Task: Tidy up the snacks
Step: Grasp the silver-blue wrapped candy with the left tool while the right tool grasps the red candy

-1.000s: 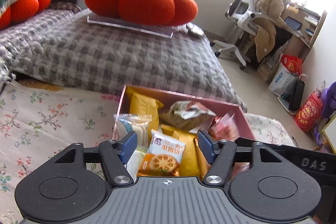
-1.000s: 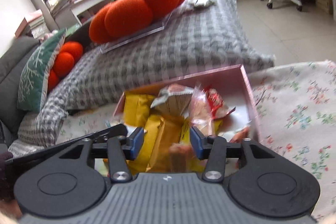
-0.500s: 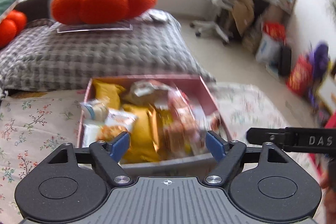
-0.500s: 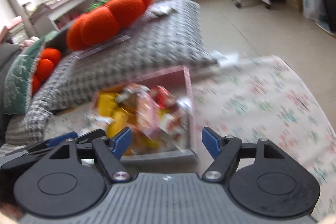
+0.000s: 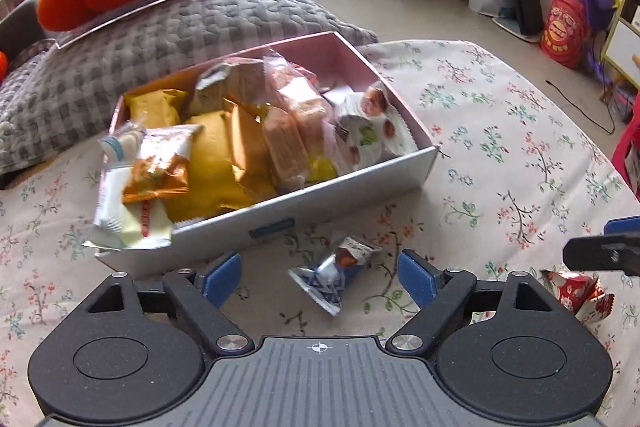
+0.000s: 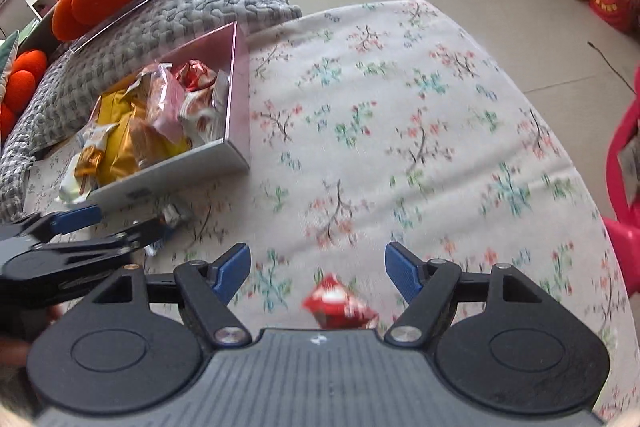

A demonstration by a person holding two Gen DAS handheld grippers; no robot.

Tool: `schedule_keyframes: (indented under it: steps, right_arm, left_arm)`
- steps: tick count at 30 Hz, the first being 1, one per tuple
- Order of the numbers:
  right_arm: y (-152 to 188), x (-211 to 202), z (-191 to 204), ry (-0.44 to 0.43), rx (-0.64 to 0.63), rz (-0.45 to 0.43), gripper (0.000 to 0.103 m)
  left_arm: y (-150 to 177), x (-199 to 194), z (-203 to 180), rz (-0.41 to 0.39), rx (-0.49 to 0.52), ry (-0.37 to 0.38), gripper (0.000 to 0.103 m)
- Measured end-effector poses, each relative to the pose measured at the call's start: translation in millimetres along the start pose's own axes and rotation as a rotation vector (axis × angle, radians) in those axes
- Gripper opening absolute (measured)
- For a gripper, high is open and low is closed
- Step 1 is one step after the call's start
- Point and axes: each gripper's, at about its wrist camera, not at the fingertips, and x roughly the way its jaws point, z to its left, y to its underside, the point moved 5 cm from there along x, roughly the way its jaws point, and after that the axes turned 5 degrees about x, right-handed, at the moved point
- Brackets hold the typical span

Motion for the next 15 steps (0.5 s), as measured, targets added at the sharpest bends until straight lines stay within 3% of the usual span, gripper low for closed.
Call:
schedule_keyframes:
  steps: [4, 13, 14, 15]
  right_arm:
    - [9.8, -6.2, 1.0, -0.010, -0.016, 0.003, 0.073]
    - [23.6, -1.7, -12.0, 0.023, -0.057, 0.056, 0.071]
    - [26.4, 0.9, -11.3, 0.033, -0.077, 0.070, 0.070]
    - [28.9, 3.4, -11.2, 0.044, -0.095, 0.081, 0.066]
  left_arm:
    - [1.9, 2.0, -6.7, -0.015, 0.036, 0.002, 0.086]
    - [8.4, 26.6, -17.5, 0.015, 0.106, -0.072, 0.084]
    - [8.6, 28.0, -19.1, 0.013, 0.117, -0.088, 0.082]
    - [8.8, 28.4, -20.5, 0.010, 0.124, -0.095, 0.072]
